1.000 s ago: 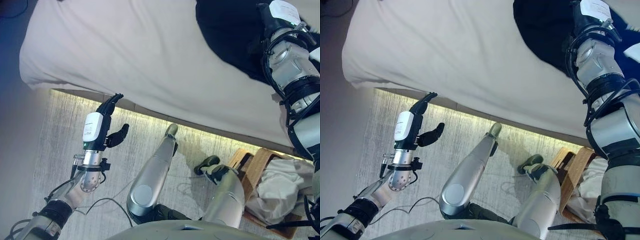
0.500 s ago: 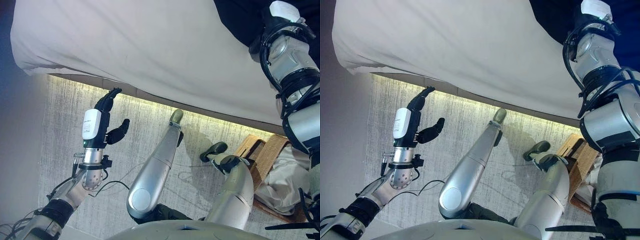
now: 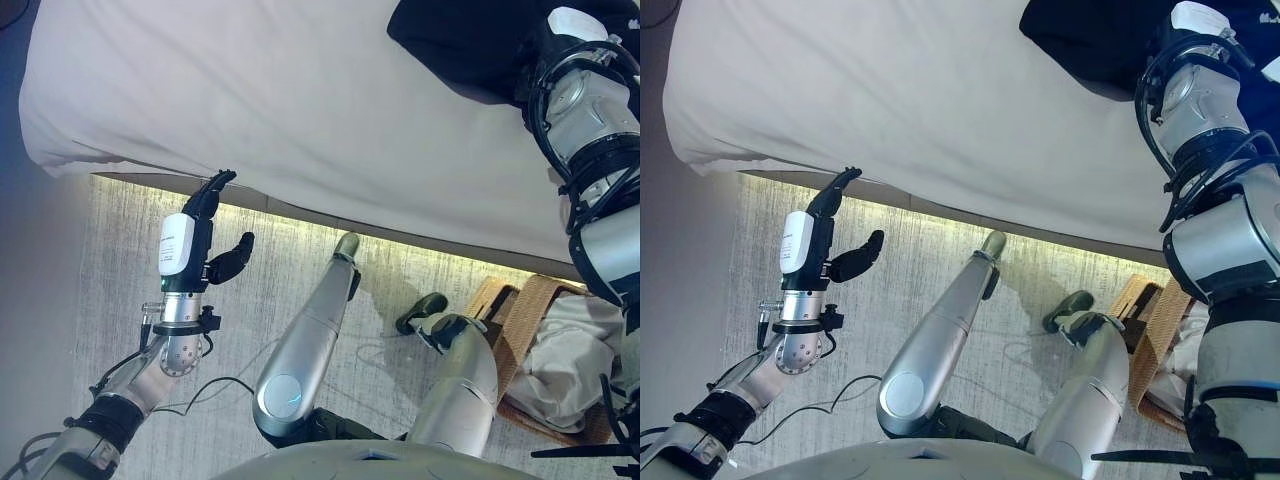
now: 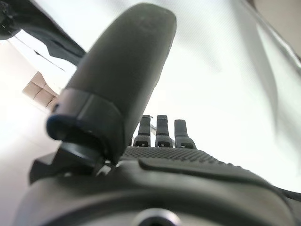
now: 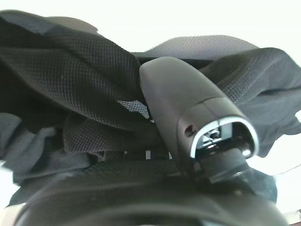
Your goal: Pick up the clothes from the bed and place them into the basket
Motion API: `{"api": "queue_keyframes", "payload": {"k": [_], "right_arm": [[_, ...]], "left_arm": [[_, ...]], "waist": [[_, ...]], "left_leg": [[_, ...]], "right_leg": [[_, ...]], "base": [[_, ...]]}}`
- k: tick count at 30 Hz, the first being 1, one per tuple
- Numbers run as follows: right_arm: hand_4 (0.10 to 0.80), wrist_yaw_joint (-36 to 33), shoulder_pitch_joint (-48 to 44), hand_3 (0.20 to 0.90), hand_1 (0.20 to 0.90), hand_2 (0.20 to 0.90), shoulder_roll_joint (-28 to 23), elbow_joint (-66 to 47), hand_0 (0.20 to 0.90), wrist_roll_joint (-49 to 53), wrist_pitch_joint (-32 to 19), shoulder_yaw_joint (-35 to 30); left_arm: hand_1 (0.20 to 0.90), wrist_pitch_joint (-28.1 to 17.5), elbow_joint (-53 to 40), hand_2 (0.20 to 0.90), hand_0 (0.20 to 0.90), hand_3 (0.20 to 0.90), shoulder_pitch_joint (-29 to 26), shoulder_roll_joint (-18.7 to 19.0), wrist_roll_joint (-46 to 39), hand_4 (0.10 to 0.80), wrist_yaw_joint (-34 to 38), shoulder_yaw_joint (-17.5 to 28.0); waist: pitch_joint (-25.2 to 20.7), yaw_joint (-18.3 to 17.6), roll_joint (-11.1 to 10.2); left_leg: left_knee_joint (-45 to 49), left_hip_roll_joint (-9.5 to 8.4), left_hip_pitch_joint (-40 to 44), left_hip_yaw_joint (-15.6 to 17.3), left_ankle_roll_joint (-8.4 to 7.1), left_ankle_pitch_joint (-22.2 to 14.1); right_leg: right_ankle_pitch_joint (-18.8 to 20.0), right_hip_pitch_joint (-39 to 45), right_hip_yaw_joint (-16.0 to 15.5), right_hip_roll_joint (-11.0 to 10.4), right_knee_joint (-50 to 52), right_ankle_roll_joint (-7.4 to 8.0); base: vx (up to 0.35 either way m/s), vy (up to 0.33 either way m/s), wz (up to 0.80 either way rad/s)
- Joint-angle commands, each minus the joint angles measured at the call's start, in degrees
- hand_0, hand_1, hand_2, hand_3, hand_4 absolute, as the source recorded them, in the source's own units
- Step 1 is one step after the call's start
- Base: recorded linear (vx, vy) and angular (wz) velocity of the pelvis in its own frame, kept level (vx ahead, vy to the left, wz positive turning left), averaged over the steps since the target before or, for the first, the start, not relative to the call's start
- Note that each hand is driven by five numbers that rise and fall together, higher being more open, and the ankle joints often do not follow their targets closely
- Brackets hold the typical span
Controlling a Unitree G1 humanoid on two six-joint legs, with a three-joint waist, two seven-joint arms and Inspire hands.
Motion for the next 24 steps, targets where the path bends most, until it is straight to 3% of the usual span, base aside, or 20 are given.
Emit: {"api": "queue_keyframes", "payload": {"k": [1, 7, 13, 14, 20, 24], "right_arm": [[0.1, -1.9, -3.5, 0.2, 0.3, 0.3, -5.5, -0.4, 0.3, -0.6, -1.2, 3.0], [0.1, -2.8, -3.1, 0.2, 0.3, 0.3, -6.9, -1.2, 0.3, 1.9, -3.2, 1.5], [0.1, -4.3, -1.8, 0.2, 0.3, 0.3, -8.7, -5.2, 0.3, 10.5, -6.9, -2.8], [0.1, -4.5, -1.8, 0.2, 0.3, 0.3, -9.1, -6.0, 0.3, 11.2, -7.0, -3.2], [0.1, -5.6, -2.3, 0.2, 0.3, 0.3, -11.5, -7.7, 0.3, 14.7, -11.2, -4.5], [0.1, -5.0, -2.8, 0.2, 0.3, 0.3, -13.0, -7.7, 0.3, 15.9, -13.0, -4.3]], "left_arm": [[0.9, -3.8, -3.6, 0.9, 0.9, 0.9, 0.9, 1.7, -1.3, 0.8, 2.3, 3.1], [0.9, -3.2, -2.6, 0.9, 0.9, 0.9, 0.2, 1.8, -1.4, 0.8, -0.1, 4.2], [0.9, 2.3, 0.2, 0.9, 0.9, 0.9, -0.2, 1.8, -1.5, 0.8, -3.3, 3.8], [0.9, 2.8, 0.9, 0.9, 0.9, 0.9, -0.4, 1.7, -1.9, 0.8, -3.8, 3.6], [0.9, 4.8, 4.6, 0.9, 0.9, 0.9, 0.2, 0.2, -2.0, 0.8, -4.6, 2.7], [0.9, 5.1, 7.6, 0.9, 0.9, 0.9, 0.8, -0.9, -1.9, 0.8, -6.1, 2.3]], "waist": [[-2.7, 0.2, 1.0], [-2.7, -0.6, -0.8], [-5.5, -2.5, -3.2], [-6.3, -2.9, -3.2], [-12.1, -5.4, -5.5], [-16.0, -6.6, -6.8]], "left_leg": [[-4.3, -0.7, 4.7, 3.3, 3.19, -2.2], [-10.1, 0.41, 15.0, 3.6, 2.39, -1.4], [-14.9, 2.22, 23.5, 4.5, 1.83, -1.6], [-16.4, 2.62, 24.0, 4.9, 2.0, 0.2], [-24.8, 4.89, 31.7, 5.8, 0.3, 2.2], [-29.6, 5.31, 35.8, 6.9, -0.43, 3.4]], "right_leg": [[0.6, 4.5, -1.5, 5.4, 0.5, -2.04], [1.9, 14.4, -1.7, 4.9, -5.6, -0.99], [3.3, 23.2, -1.7, 5.2, -12.4, 0.11], [5.2, 24.0, -2.3, 5.3, -14.4, -0.24], [7.5, 32.0, -1.4, 9.0, -26.3, 0.58], [8.5, 36.1, -1.1, 11.2, -32.1, 1.15]], "base": [[0.013, -0.006, -0.09], [0.047, -0.018, -0.12], [0.082, -0.026, -0.2], [0.014, -0.016, -0.21], [0.085, -0.039, -0.24], [0.143, -0.053, -0.2]]}}
